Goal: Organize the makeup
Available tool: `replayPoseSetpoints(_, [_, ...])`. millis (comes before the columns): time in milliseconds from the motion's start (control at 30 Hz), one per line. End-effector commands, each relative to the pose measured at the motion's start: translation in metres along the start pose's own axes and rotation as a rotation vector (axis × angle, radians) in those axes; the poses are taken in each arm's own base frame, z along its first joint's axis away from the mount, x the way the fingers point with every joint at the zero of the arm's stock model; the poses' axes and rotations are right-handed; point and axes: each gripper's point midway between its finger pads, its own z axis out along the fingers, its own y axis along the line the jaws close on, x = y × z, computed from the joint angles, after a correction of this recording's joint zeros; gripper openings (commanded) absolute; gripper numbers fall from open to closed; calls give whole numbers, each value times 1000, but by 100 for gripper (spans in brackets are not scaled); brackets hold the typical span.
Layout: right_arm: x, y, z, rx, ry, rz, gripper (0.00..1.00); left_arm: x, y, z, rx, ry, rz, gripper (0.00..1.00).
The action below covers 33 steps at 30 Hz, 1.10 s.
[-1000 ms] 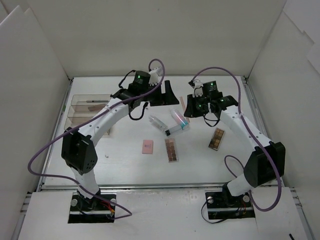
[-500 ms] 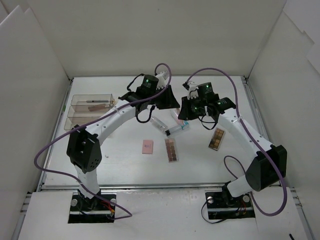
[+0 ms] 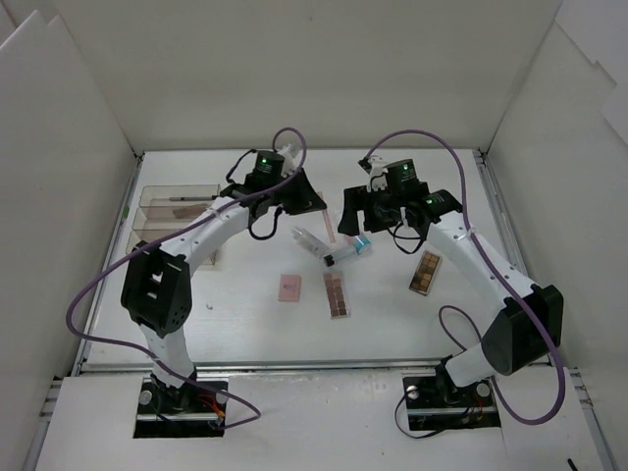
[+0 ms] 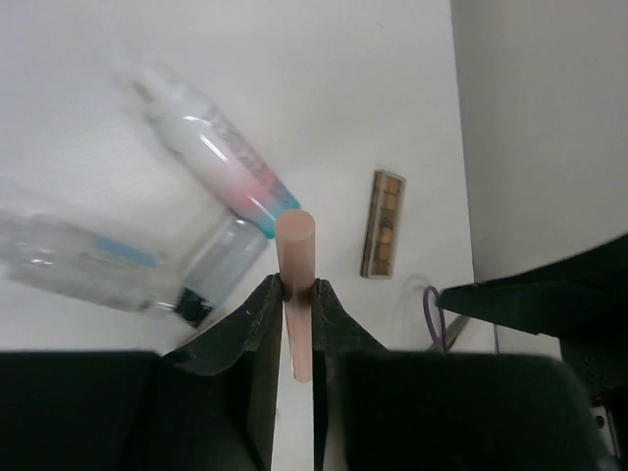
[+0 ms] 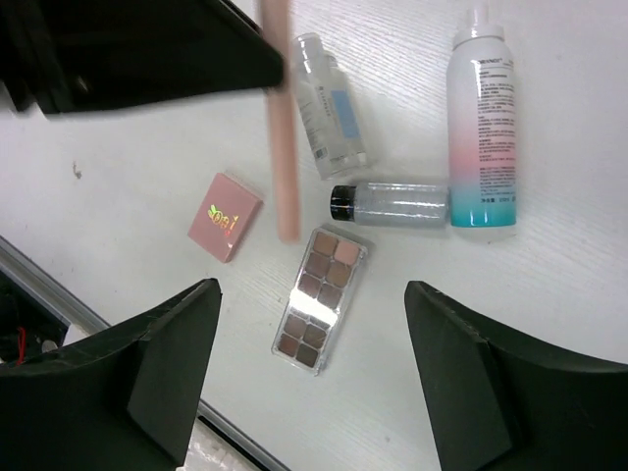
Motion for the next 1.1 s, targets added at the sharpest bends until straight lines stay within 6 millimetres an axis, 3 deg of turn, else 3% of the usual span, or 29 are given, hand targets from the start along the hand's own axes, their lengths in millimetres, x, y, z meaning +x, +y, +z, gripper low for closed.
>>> replayPoseSetpoints(0, [-28,-9,-18,49,-107,16,73,-73,-6,-59,27,-234,-15,0])
replayPoseSetpoints(33, [-30,-14,-22,68,-121,23,74,-94,18,-73,-14,-286,-48,0])
replayPoseSetpoints(133, [-27,-33,-28,146,-135,37,75,-124,56,-105,-84,-395,-110,0])
replayPoseSetpoints(167, [-26,-36,-29,162,-138,39,75,-141,82,-124,-129,-454,-144,0])
replayPoseSetpoints(233, [-20,-44,-31,198,-134,45,76,-158,109,-148,-189,-526,-185,0])
replayPoseSetpoints(267, [-15,-47,-29,208,-125,45,76,-172,133,-168,-234,-581,-219,0])
replayPoseSetpoints(367, [-10,-51,-28,221,-113,55,76,-191,180,-201,-314,-681,-314,0])
replayPoseSetpoints(467, [-4,-55,-25,229,-97,63,76,-206,221,-222,-358,-773,-403,0])
replayPoseSetpoints(600, [-4,-60,-25,242,-94,64,76,-217,261,-235,-392,-830,-501,1])
replayPoseSetpoints(800, [1,-67,-23,270,-75,75,76,-234,304,-235,-442,-870,-557,9])
replayPoseSetpoints(867, [2,-69,-23,276,-72,78,76,-229,318,-228,-474,-848,-587,11])
replayPoseSetpoints(967, [6,-71,-23,285,-60,86,76,-229,326,-222,-478,-843,-609,15])
replayPoseSetpoints(1067, [9,-73,-22,289,-51,91,76,-229,329,-222,-489,-846,-619,27])
